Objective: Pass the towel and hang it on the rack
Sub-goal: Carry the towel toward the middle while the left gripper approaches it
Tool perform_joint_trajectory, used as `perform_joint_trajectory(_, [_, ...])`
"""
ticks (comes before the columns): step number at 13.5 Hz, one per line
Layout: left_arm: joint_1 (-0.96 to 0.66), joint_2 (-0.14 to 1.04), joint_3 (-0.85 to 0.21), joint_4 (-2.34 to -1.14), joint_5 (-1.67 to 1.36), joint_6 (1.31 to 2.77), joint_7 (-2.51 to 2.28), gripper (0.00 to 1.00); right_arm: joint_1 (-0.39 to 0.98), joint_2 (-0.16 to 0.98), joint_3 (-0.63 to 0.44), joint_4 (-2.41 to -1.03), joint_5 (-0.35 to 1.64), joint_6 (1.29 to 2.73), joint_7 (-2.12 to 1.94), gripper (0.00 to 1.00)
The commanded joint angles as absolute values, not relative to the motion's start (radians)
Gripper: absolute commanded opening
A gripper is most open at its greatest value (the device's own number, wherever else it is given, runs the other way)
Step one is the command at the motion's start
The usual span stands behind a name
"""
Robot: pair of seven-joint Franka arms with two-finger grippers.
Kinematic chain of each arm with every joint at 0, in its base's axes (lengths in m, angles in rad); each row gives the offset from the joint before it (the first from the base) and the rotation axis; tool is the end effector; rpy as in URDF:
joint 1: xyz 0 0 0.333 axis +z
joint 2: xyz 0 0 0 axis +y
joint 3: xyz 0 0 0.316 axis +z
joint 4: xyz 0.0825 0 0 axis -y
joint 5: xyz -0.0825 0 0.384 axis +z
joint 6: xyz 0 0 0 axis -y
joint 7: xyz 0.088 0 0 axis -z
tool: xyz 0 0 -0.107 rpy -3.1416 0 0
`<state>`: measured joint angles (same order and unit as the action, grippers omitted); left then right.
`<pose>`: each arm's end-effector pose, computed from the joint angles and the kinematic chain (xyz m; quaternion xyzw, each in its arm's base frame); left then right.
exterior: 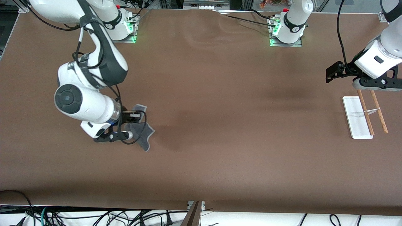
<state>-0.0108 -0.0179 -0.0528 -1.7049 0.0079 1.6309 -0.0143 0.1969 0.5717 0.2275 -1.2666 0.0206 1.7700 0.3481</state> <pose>0.5486 -0.0344 0.5761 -0.9993 0.0250 0.0279 0.0055 0.6624 0.2611 0.4274 -0.9969 -0.0199 0.0521 0.0561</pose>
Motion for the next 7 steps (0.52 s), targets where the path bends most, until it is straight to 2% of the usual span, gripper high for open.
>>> perform_joint_trajectory(1, [-0.005,0.000,-0.054,-1.700,-0.009,1.626,0.066,1.00,0.193,0.595,0.297,-1.197,0.031,1.770,0.533,0.00])
perform_joint_trajectory(3, [0.000,0.018,-0.046,-1.684,-0.035,1.626,0.100,1.00,0.202,0.597,0.340,-1.196,0.031,1.816,0.650,0.00])
perform_joint_trajectory(7, [0.053,0.093,-0.048,-1.675,-0.183,1.626,0.100,1.00,0.288,0.598,0.342,-1.193,0.031,1.905,0.802,0.00])
